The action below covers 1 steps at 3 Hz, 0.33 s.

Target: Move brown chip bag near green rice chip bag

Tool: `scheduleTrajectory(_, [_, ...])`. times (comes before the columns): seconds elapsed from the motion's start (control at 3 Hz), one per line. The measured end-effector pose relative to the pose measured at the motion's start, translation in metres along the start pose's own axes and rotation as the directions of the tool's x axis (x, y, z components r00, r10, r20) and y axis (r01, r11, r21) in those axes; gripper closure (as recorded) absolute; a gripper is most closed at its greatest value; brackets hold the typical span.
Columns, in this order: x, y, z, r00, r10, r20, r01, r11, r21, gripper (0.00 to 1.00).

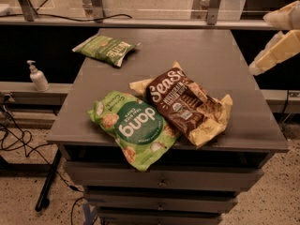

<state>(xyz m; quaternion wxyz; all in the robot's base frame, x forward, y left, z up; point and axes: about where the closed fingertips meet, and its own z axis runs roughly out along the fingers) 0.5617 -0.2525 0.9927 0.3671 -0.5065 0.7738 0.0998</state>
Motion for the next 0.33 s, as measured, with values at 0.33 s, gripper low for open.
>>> scheduleTrajectory(0.33, [0.0007, 0.0009, 0.0019, 1.000, 0.001, -0.001, -0.001, 1.0000, -0.004, 0.00])
